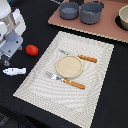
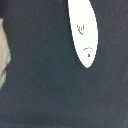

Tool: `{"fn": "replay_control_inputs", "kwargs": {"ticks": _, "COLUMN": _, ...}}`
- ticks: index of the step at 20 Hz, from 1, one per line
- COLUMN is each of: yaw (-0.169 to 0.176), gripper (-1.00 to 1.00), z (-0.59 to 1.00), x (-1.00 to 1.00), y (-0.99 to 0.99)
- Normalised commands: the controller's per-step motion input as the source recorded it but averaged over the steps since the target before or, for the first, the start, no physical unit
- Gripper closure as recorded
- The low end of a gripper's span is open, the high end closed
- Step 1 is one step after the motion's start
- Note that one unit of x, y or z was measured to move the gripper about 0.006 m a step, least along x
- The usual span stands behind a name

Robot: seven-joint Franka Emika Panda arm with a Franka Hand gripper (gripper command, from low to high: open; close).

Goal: Place the pan onto the stove and place the fish and sausage into the pan.

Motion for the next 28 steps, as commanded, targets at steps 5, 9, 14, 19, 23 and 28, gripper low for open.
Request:
{"fn": "replay_control_inputs", "kwargs": {"ticks": 5, "yaw": 0.062, "gripper": -1.00, "z": -0.15, "x": 0.24, "y": -0.19}}
{"fn": "replay_control_inputs", "kwargs": {"ticks": 9, "yaw": 0.031, "gripper": -1.00, "z": -0.21, "x": 0.29, "y": -0.09}}
{"fn": "replay_control_inputs", "kwargs": {"ticks": 14, "yaw": 0.022, "gripper": -1.00, "z": -0.23, "x": 0.26, "y": -0.13}}
{"fn": "replay_control_inputs", "kwargs": {"ticks": 19, "yaw": 0.009, "gripper": -1.00, "z": -0.23, "x": 0.29, "y": -0.24}}
{"fn": "replay_control_inputs", "kwargs": {"ticks": 23, "yaw": 0.003, "gripper": -1.00, "z": -0.29, "x": 0.28, "y": -0.23}}
{"fn": "replay_control_inputs", "kwargs": {"ticks": 28, "yaw": 0.004, "gripper": -1.00, "z": -0.28, "x": 0.23, "y": -0.16}}
